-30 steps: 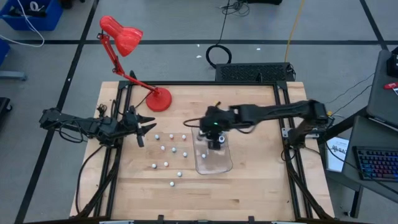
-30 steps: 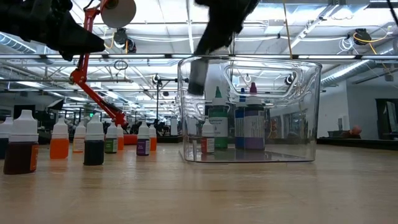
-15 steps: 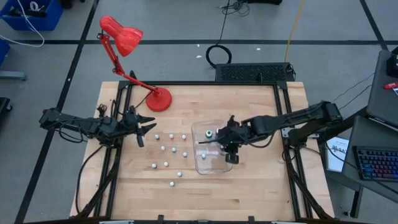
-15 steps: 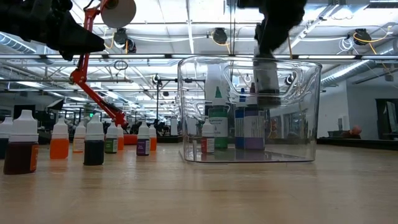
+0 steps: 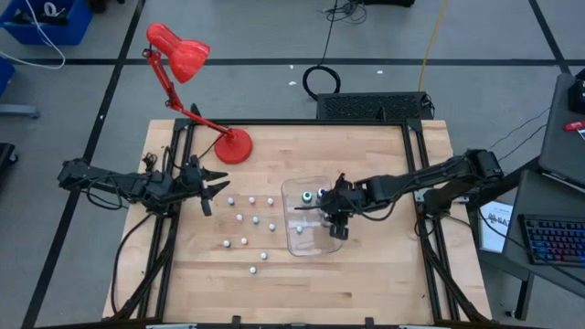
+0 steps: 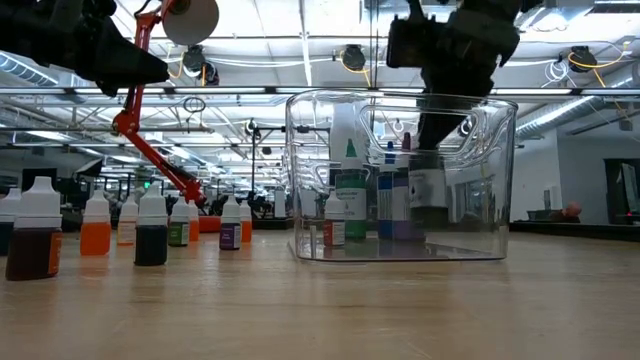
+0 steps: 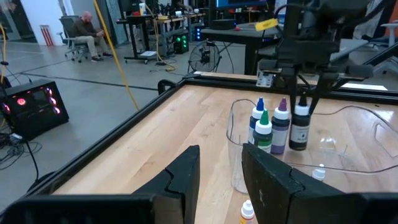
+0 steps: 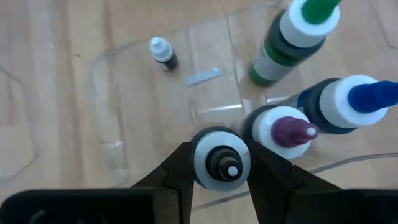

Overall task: Pick & Place food coloring
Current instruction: Move the black food coloring bottle beside the purple food coloring bottle in the container, then adjust the green food coloring bottle inside the container, then put the black food coloring bottle into the transparent container

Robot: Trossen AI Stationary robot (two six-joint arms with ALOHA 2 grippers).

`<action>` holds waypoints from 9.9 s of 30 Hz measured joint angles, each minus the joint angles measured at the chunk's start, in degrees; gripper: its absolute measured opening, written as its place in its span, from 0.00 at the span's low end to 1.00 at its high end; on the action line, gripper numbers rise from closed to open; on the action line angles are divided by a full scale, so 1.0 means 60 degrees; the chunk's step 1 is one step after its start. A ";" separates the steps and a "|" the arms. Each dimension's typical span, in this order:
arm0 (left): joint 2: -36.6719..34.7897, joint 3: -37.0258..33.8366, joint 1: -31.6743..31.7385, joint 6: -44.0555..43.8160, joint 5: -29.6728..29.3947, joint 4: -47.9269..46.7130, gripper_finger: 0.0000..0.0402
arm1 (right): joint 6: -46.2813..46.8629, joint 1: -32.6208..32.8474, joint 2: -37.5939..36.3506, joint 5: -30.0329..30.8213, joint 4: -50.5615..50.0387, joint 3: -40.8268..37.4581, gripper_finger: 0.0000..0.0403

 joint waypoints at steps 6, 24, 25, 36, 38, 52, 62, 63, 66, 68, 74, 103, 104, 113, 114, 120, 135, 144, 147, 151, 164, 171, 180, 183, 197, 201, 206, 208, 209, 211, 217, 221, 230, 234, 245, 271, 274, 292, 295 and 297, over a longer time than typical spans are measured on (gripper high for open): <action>0.0002 0.0000 0.0000 -0.0006 0.0000 0.0000 0.31 | -0.0182 -0.0224 0.0000 0.0554 0.0191 -0.0283 0.26; 0.0003 0.0000 0.0000 -0.0043 0.0004 -0.0004 0.31 | -0.0359 -0.0366 0.0004 0.1966 0.0287 -0.0540 0.26; 0.0003 0.0000 0.0000 -0.0043 0.0004 -0.0004 0.31 | -0.0372 -0.0366 0.0004 0.1997 0.0275 -0.0540 0.26; 0.0004 0.0000 0.0000 -0.0039 0.0004 -0.0007 0.31 | -0.0199 -0.0362 0.0004 0.1958 0.0276 -0.0540 0.26; 0.0004 0.0000 0.0000 -0.0036 0.0004 -0.0007 0.31 | -0.0189 -0.0351 0.0004 0.1941 0.0301 -0.0540 0.33; 0.0003 0.0000 0.0000 -0.0032 0.0004 -0.0015 0.31 | 0.0155 -0.0347 0.0004 0.1940 0.0366 -0.0528 0.74; 0.0001 0.0000 0.0000 -0.0028 0.0004 -0.0018 0.31 | -0.0174 -0.0347 0.0004 0.1926 0.0167 0.0407 0.70; 0.0002 0.0000 0.0000 -0.0028 0.0004 -0.0022 0.31 | -0.0260 -0.0347 0.0004 0.1928 0.0156 0.0501 0.70; 0.0000 0.0000 0.0000 -0.0014 0.0004 -0.0038 0.31 | -0.0669 -0.0347 0.0004 0.1959 0.0186 0.0672 0.70; 0.0004 0.0000 0.0000 -0.0014 0.0004 -0.0065 0.31 | -0.1022 -0.0371 0.0004 0.1962 0.0296 0.0684 0.69; 0.0000 -0.0004 0.0000 -0.0017 0.0004 -0.0076 0.31 | -0.2037 -0.0783 0.0076 0.1955 0.0821 0.0688 0.69; 0.0004 -0.0004 0.0000 -0.0173 0.0011 -0.0168 0.31 | -0.2890 -0.1722 0.1577 0.0691 0.1797 0.0688 0.65; 0.0002 -0.0005 0.0000 -0.0189 0.0011 -0.0166 0.31 | -0.2865 -0.1750 0.1570 0.0698 0.1817 0.0688 0.63; 0.0003 -0.0004 0.0000 -0.0214 0.0011 -0.0240 0.31 | -0.3132 -0.1855 0.1555 0.0680 0.1889 0.0691 0.25; 0.0004 -0.0004 0.0000 -0.0214 0.0011 -0.0245 0.31 | -0.3230 -0.1834 0.1547 0.0672 0.1918 0.0694 0.25; 0.0000 -0.0004 0.0000 -0.0214 0.0011 -0.0279 0.31 | -0.3493 -0.1189 0.1152 0.0716 0.1367 0.1325 0.25; 0.0001 -0.0004 0.0000 -0.0229 0.0011 -0.0239 0.31 | -0.3617 -0.1288 0.0983 0.2194 -0.0390 0.2003 0.25; 0.0002 -0.0004 0.0000 -0.0245 0.0011 -0.0277 0.31 | -0.3604 -0.1866 0.1018 0.1402 0.0109 0.2003 0.25; 0.0000 -0.0004 0.0000 -0.0265 0.0029 -0.0288 0.31 | -0.3605 -0.1906 0.1043 0.1348 0.0115 0.1996 0.25; 0.0000 -0.0004 0.0000 -0.0280 0.0292 -0.0291 0.31 | -0.3575 -0.2009 0.1251 0.1181 0.0161 0.1985 0.25; 0.0000 -0.0004 -0.0004 -0.0291 0.0433 -0.0284 0.31 | -0.3346 -0.2198 0.1370 0.0662 0.1467 0.0910 0.25; 0.0000 -0.0004 -0.0004 -0.0287 0.0433 -0.0277 0.31 | -0.3340 -0.2198 0.1370 0.0674 0.1869 0.0530 0.25; 0.0000 -0.0004 -0.0004 -0.0261 0.0433 -0.0280 0.31 | -0.2974 -0.2198 0.1366 0.0697 0.2422 0.0451 0.54; 0.0000 -0.0004 -0.0004 -0.0263 0.0433 -0.0280 0.31 | -0.2818 -0.2194 0.1278 0.0745 0.2450 0.0444 0.67; 0.0004 -0.0004 -0.0004 -0.0276 0.0432 -0.0309 0.31 | -0.1697 -0.1631 -0.1521 0.0944 0.0926 0.0406 0.73; 0.0075 -0.0004 0.0000 -0.0365 0.0430 -0.0361 0.31 | -0.1517 -0.0921 -0.3514 0.0966 0.1581 -0.0952 0.73; 0.0318 -0.0004 0.0000 -0.0477 0.0430 -0.0358 0.31 | -0.2417 -0.0304 -0.6406 0.0957 0.3967 -0.3762 0.73; 0.0448 -0.0004 0.0000 -0.0565 0.0426 -0.0350 0.31 | -0.2879 -0.0203 -0.7528 0.0975 0.4619 -0.4888 0.73; 0.0506 -0.0004 0.0000 -0.0643 0.0426 -0.0342 0.31 | -0.3005 -0.0200 -0.8046 0.0998 0.4961 -0.5397 0.73; 0.0641 -0.0004 0.0000 -0.0815 0.0428 -0.0339 0.31 | -0.2977 -0.0250 -0.9087 0.1000 0.5520 -0.6278 0.73; 0.1072 -0.0004 0.0000 -0.1198 0.0430 -0.0325 0.31 | -0.2805 -0.0359 -1.1893 0.1015 0.5788 -0.7804 0.73; 0.1296 -0.0004 0.0000 -0.1184 0.0426 -0.0199 0.31 | -0.2733 -0.0362 -1.3382 0.0999 0.5276 -0.8250 0.73; 0.1392 -0.0004 0.0000 -0.1175 0.0426 0.0127 0.31 | -0.2950 -0.0362 -1.4439 0.1453 0.4310 -0.8737 0.73; 0.1388 -0.0004 0.0000 -0.1172 0.0423 0.0529 0.31 | -0.2958 -0.0362 -1.4566 0.1737 0.4151 -0.8988 0.73; 0.1389 -0.0004 0.0008 -0.0888 0.0482 0.1104 0.31 | -0.3186 -0.0362 -1.4542 0.1689 0.4264 -0.9415 0.73; 1.1383 0.7829 0.1305 -0.1703 0.2763 -0.5391 0.39 | -0.3106 -0.0362 -1.4539 0.1704 0.5693 -0.9509 0.73; 1.2109 0.8190 0.1418 -0.1456 0.3094 -0.5492 0.44 | -0.3106 -0.0362 -1.4542 0.1704 0.5700 -0.9501 0.73; 1.3689 0.8247 0.2128 -0.1908 0.3599 -0.5809 0.50 | -0.3104 -0.0362 -1.4542 0.1700 0.5733 -0.9472 0.73; 1.3764 0.8244 0.2195 -0.1872 0.3599 -0.5803 0.48 | -0.3105 -0.0362 -1.4542 0.1700 0.5734 -0.9472 0.73; 1.3763 0.8240 0.2208 -0.1868 0.3598 -0.5809 0.47 | -0.3104 -0.0362 -1.4542 0.1700 0.5733 -0.9472 0.73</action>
